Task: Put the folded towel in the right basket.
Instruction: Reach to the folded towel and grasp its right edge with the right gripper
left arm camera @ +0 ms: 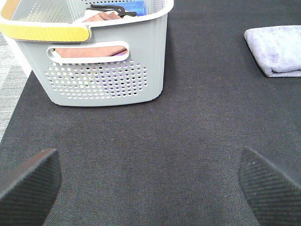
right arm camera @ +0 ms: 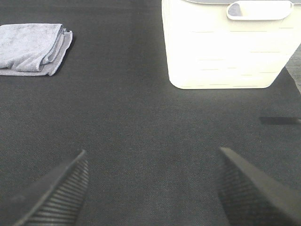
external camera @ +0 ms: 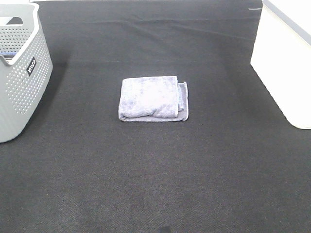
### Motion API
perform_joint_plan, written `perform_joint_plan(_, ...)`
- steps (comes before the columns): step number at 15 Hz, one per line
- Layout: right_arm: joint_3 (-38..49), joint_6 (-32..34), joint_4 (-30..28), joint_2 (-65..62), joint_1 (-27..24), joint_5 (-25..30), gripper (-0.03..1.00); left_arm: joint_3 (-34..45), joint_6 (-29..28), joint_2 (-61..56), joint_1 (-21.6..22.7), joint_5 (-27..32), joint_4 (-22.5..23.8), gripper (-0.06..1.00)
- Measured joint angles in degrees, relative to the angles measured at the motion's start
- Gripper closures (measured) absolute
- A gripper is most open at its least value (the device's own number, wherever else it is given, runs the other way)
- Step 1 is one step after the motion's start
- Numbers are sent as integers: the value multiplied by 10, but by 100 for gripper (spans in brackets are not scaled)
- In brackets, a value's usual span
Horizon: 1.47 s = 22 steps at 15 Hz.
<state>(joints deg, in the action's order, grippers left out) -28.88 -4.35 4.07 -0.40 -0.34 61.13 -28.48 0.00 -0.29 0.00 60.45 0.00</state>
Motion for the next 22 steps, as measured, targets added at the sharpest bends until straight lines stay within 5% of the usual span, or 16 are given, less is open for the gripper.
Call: perform_joint_plan(22,0,0,0,0,0,0,26,0,0,0,0,0,0,-3)
